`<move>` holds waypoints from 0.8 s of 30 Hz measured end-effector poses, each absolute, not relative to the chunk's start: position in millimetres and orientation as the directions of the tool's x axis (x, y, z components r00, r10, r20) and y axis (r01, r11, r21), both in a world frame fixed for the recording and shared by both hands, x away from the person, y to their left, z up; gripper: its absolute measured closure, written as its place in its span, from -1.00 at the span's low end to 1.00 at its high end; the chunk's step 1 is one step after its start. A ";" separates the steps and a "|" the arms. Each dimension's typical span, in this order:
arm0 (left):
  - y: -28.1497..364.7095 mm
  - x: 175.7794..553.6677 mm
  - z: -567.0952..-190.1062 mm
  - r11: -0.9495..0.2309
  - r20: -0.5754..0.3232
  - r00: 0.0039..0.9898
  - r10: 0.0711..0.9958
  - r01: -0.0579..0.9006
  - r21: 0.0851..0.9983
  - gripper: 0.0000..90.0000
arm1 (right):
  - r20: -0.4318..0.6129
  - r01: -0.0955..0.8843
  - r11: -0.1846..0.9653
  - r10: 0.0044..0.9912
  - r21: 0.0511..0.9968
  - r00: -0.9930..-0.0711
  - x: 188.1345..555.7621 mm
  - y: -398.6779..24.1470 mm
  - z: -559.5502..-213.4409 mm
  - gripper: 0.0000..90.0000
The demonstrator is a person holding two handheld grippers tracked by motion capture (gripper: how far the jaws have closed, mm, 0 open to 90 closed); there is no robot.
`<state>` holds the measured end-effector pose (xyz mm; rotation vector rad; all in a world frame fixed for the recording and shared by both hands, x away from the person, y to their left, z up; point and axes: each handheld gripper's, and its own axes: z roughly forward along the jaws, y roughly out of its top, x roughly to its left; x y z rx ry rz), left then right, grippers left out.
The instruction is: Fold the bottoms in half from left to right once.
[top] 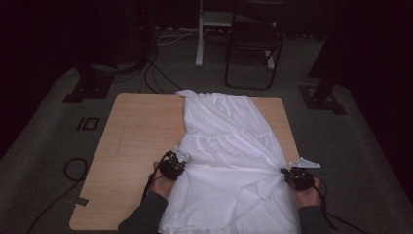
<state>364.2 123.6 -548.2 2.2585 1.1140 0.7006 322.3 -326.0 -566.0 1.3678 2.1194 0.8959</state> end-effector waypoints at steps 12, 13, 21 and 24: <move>167.3 432.8 -543.9 -0.372 0.165 0.360 0.918 0.642 0.671 0.91 | -0.134 0.575 0.411 0.877 0.707 -0.462 384.5 -260.7 -560.3 0.96; 167.5 432.6 -544.0 -0.375 0.160 0.371 0.915 0.634 0.676 0.87 | -0.133 0.583 0.402 0.884 0.706 -0.449 390.2 -260.4 -559.9 0.94; 193.9 379.4 -521.3 -0.328 0.087 0.414 0.906 0.556 0.764 0.16 | -0.136 0.521 0.359 0.898 0.774 -0.418 372.2 -258.1 -529.6 0.10; 206.7 347.5 -516.8 -0.336 0.097 0.428 0.899 0.530 0.779 0.10 | -0.142 0.460 0.370 0.878 0.807 -0.458 351.0 -249.2 -516.9 0.05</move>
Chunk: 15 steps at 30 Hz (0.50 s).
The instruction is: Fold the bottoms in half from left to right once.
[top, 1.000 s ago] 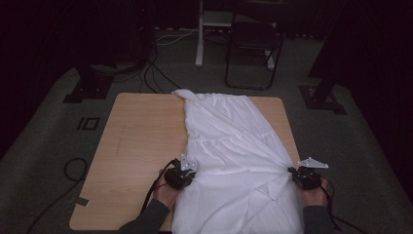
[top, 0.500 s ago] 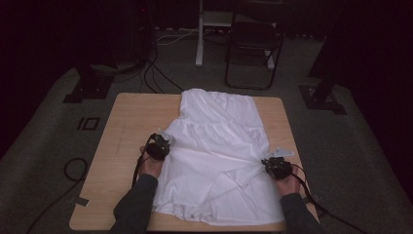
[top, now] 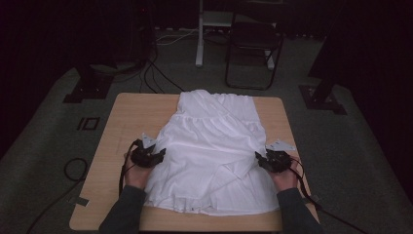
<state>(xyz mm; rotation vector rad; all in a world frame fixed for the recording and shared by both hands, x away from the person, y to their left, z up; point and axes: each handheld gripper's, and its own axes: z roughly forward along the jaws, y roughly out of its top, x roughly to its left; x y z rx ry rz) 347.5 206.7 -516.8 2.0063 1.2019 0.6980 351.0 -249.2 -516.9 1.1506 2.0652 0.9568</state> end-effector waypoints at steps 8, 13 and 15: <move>234.0 282.1 -525.4 -0.334 0.053 0.469 0.882 0.539 0.773 0.01 | -0.100 0.416 0.441 0.772 0.795 -0.628 316.2 -210.2 -530.3 -0.05; 238.3 268.9 -546.8 -0.281 -0.033 0.452 0.891 0.609 0.742 0.00 | -0.122 0.436 0.508 0.743 0.743 -0.658 323.9 -194.3 -554.1 -0.01; 233.5 272.5 -554.0 -0.300 -0.036 0.465 0.885 0.628 0.718 0.00 | -0.109 0.465 0.526 0.737 0.712 -0.667 329.2 -193.2 -558.9 0.33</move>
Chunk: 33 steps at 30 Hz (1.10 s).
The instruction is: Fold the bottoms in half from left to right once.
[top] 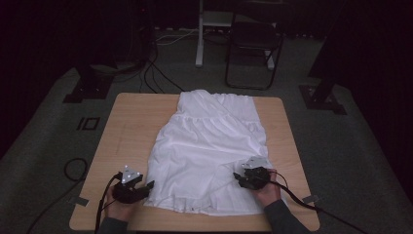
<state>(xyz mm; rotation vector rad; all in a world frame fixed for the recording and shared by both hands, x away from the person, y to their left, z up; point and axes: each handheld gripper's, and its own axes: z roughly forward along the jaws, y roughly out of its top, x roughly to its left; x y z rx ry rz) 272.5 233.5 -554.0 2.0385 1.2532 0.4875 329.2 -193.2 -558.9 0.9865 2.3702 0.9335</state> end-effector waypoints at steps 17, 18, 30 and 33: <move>236.5 226.9 -516.4 -0.300 -0.113 0.602 0.790 0.541 0.786 0.98 | -0.035 0.478 0.357 0.828 0.803 -0.560 230.4 -328.1 -535.2 0.97; 236.5 224.2 -516.3 -0.312 -0.100 0.597 0.796 0.546 0.777 0.98 | -0.029 0.481 0.349 0.832 0.804 -0.554 222.8 -333.3 -536.6 0.98; 250.5 249.4 -521.8 -0.217 -0.149 0.539 0.829 0.555 0.803 0.07 | 0.046 0.531 0.308 0.833 0.789 -0.552 211.6 -338.9 -559.4 0.17; 254.4 271.8 -515.0 -0.213 -0.122 0.527 0.841 0.530 0.821 0.00 | 0.044 0.494 0.281 0.835 0.823 -0.548 224.5 -339.7 -544.2 0.10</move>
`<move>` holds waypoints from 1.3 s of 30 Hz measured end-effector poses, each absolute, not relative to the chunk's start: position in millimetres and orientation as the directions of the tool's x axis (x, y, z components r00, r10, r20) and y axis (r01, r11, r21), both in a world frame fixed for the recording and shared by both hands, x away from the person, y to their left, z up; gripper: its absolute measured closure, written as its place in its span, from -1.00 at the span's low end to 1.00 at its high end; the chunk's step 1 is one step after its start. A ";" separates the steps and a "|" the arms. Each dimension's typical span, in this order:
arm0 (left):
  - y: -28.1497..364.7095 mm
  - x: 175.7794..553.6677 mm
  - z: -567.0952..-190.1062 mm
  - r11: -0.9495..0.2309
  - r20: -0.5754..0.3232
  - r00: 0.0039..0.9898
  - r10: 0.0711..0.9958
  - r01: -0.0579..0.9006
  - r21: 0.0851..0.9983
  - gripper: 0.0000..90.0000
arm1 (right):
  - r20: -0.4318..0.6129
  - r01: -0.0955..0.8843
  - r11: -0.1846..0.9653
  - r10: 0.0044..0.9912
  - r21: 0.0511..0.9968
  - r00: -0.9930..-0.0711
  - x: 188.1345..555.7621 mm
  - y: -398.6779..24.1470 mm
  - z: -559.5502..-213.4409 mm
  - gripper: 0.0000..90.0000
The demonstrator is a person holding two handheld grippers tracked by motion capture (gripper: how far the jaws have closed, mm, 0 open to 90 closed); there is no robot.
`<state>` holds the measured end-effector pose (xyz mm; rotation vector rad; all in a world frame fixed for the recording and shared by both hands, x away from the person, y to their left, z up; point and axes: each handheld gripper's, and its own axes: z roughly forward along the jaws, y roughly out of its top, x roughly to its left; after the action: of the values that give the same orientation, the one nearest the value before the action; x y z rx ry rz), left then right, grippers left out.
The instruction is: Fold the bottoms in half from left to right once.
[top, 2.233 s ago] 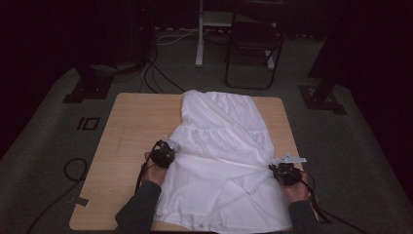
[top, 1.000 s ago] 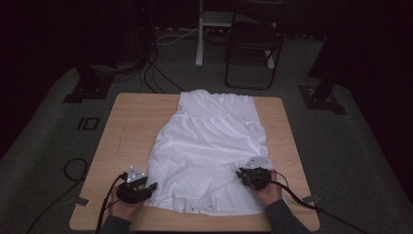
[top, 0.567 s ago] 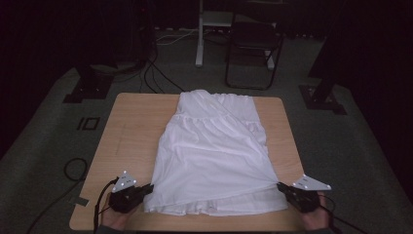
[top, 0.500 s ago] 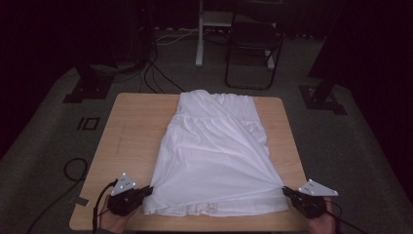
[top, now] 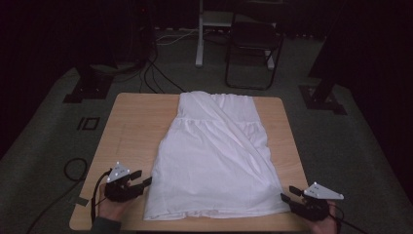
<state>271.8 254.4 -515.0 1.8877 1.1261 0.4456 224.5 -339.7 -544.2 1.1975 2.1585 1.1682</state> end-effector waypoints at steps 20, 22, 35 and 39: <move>220.1 428.8 -531.9 -0.173 -0.175 0.439 0.881 0.644 0.745 0.02 | 0.066 0.489 0.286 0.809 0.824 -0.585 434.4 -241.2 -518.2 0.00; 216.5 434.4 -538.5 -0.167 -0.202 0.438 0.876 0.669 0.725 0.08 | 0.053 0.498 0.306 0.810 0.811 -0.585 448.1 -228.9 -521.3 -0.02; 223.0 388.8 -519.9 -0.186 -0.175 0.523 0.834 0.566 0.804 0.99 | 0.014 0.458 0.179 0.922 0.871 -0.386 440.1 -277.4 -490.9 0.99; 208.7 392.3 -532.8 -0.265 -0.085 0.518 0.851 0.565 0.782 0.97 | -0.029 0.529 0.243 0.925 0.813 -0.379 442.5 -281.6 -521.2 0.98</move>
<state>392.3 208.7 -532.8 1.9610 1.1569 0.4556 442.5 -281.6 -521.2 1.3229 2.0047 1.0062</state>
